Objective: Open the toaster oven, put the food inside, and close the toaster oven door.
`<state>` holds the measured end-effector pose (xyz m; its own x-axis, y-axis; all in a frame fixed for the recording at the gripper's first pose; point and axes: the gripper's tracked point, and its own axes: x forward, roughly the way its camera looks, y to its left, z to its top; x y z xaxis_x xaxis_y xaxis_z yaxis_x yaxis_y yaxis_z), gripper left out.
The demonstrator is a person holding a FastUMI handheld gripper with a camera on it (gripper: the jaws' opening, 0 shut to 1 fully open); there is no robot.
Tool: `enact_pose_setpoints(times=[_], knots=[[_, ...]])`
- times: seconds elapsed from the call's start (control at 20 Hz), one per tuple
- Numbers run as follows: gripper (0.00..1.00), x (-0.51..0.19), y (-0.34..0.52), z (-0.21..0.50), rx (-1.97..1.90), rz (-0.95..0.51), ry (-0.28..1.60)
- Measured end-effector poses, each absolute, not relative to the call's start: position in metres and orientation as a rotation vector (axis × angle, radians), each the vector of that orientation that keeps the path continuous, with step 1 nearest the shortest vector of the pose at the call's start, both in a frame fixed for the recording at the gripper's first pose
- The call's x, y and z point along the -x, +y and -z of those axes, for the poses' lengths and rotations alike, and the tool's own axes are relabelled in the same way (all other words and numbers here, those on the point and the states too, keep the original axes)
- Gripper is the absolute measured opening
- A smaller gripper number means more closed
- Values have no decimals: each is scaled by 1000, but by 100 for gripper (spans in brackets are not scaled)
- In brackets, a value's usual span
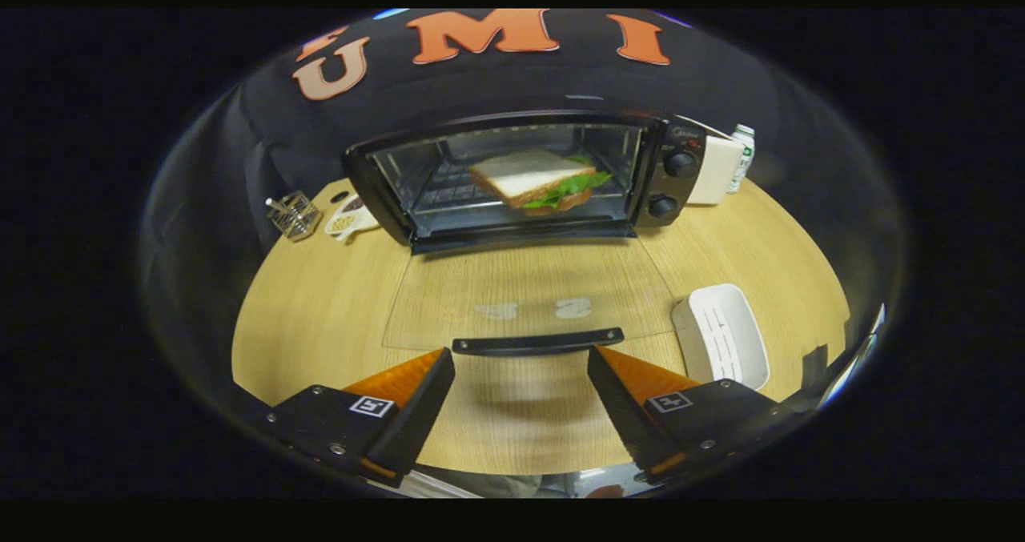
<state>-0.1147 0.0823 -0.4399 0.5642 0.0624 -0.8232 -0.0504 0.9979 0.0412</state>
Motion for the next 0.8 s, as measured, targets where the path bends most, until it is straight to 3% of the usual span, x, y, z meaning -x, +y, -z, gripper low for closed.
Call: enact_pose_setpoints(times=[0.8], knots=[[99,109,62,498,92,-42,974]])
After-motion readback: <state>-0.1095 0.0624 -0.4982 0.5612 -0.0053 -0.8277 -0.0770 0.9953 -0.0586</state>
